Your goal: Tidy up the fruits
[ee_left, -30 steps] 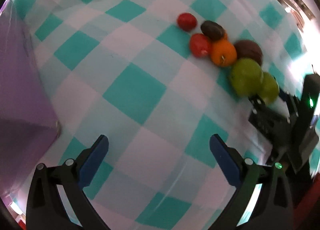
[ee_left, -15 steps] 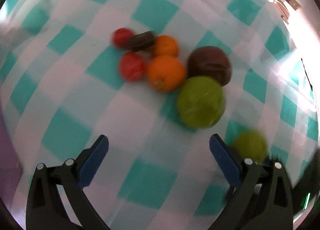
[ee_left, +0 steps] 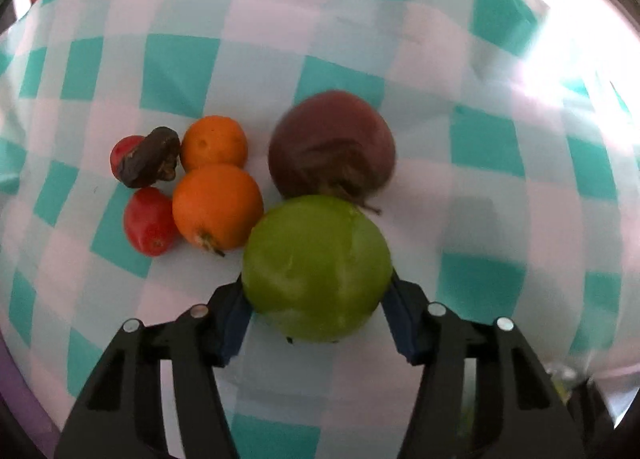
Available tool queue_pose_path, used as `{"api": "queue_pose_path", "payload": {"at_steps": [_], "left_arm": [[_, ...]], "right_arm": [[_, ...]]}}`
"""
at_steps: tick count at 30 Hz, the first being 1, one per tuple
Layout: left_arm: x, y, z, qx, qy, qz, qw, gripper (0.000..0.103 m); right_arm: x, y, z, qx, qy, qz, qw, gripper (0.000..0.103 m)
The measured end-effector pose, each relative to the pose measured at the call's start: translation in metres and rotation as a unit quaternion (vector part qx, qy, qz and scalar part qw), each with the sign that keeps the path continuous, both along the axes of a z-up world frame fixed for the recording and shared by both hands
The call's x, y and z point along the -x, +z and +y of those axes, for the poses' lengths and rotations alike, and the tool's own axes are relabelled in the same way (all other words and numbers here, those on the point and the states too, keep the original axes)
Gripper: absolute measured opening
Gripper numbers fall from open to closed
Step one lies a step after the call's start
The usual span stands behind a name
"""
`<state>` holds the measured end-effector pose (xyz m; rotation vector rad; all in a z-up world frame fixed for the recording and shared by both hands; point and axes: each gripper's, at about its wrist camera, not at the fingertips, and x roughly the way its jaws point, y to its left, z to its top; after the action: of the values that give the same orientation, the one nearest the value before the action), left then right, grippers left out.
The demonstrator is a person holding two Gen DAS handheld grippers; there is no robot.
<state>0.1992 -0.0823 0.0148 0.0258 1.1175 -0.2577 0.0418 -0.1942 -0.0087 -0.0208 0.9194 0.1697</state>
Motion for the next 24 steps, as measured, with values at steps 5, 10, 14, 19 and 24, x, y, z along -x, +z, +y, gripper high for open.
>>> {"api": "queue_pose_path", "payload": {"at_steps": [5,10,14,19,24], "left_arm": [[0.041,0.000,-0.001,-0.013,-0.020,-0.003,0.9997,0.058],[0.096,0.006,0.019,-0.024,-0.035,0.000,0.9991,0.058],[0.145,0.008,0.032,-0.038,-0.065,0.004,0.9972,0.058],[0.208,0.007,0.058,-0.035,-0.098,0.014,0.9945,0.058],[0.255,0.010,0.116,-0.021,-0.121,0.026,0.9921,0.058]], "right_arm": [[0.003,0.000,0.000,-0.009,-0.016,0.008,1.000,0.061],[0.010,-0.001,-0.001,-0.023,-0.039,0.020,0.999,0.060],[0.032,-0.002,0.002,-0.029,-0.061,0.039,0.997,0.060],[0.072,0.001,0.015,-0.024,-0.071,0.059,0.995,0.060],[0.119,0.008,0.037,-0.070,-0.100,0.087,0.989,0.059]]}}
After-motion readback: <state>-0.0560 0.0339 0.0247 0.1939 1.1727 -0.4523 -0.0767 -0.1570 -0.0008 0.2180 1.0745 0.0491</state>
